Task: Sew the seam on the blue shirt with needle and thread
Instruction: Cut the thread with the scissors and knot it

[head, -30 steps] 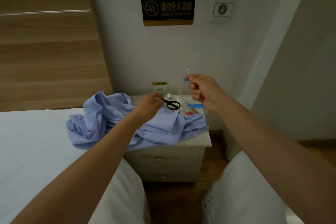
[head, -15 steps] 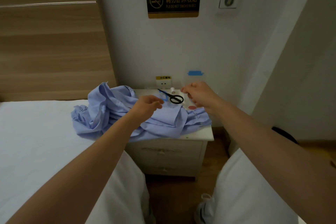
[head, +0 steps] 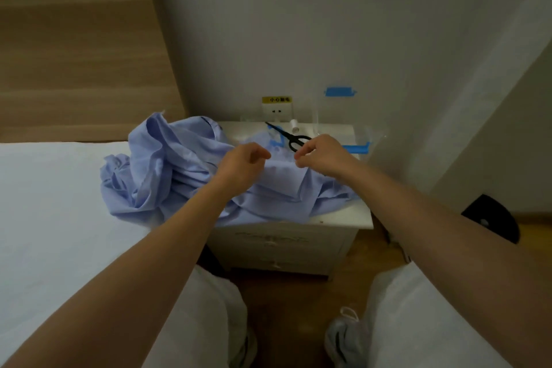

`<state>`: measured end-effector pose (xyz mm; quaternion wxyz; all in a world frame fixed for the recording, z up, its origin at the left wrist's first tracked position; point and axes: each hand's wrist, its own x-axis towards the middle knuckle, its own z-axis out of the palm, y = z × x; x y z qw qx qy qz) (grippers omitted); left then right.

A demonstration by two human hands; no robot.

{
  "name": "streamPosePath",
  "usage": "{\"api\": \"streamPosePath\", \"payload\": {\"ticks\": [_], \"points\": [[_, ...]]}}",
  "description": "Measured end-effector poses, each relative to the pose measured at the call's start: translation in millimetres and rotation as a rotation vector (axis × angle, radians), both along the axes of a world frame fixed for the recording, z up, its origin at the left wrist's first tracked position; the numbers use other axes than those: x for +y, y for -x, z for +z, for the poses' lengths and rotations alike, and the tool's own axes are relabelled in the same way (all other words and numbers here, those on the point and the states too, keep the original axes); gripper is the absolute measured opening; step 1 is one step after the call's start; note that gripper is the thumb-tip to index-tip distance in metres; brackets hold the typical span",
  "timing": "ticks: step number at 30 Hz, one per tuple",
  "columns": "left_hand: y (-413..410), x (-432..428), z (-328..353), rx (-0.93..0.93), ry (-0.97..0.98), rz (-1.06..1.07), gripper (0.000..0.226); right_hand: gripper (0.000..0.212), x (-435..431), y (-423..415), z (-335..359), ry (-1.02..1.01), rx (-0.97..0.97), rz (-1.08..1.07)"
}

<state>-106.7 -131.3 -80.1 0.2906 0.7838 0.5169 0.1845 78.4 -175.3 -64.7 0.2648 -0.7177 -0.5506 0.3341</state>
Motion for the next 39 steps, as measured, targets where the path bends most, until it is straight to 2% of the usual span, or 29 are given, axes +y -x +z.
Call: {"api": "streamPosePath", "payload": {"ticks": [3, 4, 9, 11, 17, 21, 24, 27, 29, 31, 32, 35, 37, 39], "points": [[-3, 12, -13, 0.043, 0.019, -0.036, 0.026, 0.045, 8, 4, -8, 0.049, -0.130, 0.041], [-4, 17, -17, 0.070, 0.007, -0.058, 0.029, 0.047, 11, 4, -11, 0.076, -0.177, 0.070], [-4, 27, -35, 0.296, -0.095, -0.080, 0.042, 0.012, 21, 3, -25, 0.053, -0.266, 0.049], [-5, 27, -36, 0.309, -0.112, -0.086, 0.044, 0.012, 24, 3, -29, 0.021, -0.275, 0.034], [3, 32, -29, 0.188, -0.097, -0.124, 0.039, 0.010, 31, -4, -32, -0.116, -0.191, -0.012], [6, 29, -22, 0.197, -0.076, -0.157, 0.060, 0.008, 37, -3, -35, -0.222, -0.203, -0.089], [8, 33, -26, 0.191, -0.213, -0.140, 0.037, 0.006, 38, -1, -33, -0.283, -0.179, -0.090], [7, 35, -26, 0.105, -0.321, -0.060, 0.013, 0.004, 33, 4, -26, -0.313, -0.104, 0.029], [4, 34, -22, 0.079, -0.323, 0.009, 0.016, 0.017, 23, 8, -19, -0.300, -0.036, 0.155], [2, 33, -19, 0.085, -0.286, 0.026, 0.016, 0.031, 17, 10, -17, -0.220, -0.091, 0.249], [3, 33, -18, 0.072, -0.269, 0.011, 0.016, 0.031, 16, 9, -20, -0.192, -0.178, 0.273], [8, 32, -14, 0.004, -0.222, -0.008, 0.013, 0.009, 20, 4, -28, -0.226, -0.356, 0.204], [14, 29, -11, 0.004, -0.184, -0.013, 0.012, 0.006, 23, 1, -29, -0.282, -0.360, 0.128], [20, 24, -12, 0.158, -0.148, -0.064, 0.013, 0.014, 22, 5, -28, -0.297, -0.285, 0.171]]}}
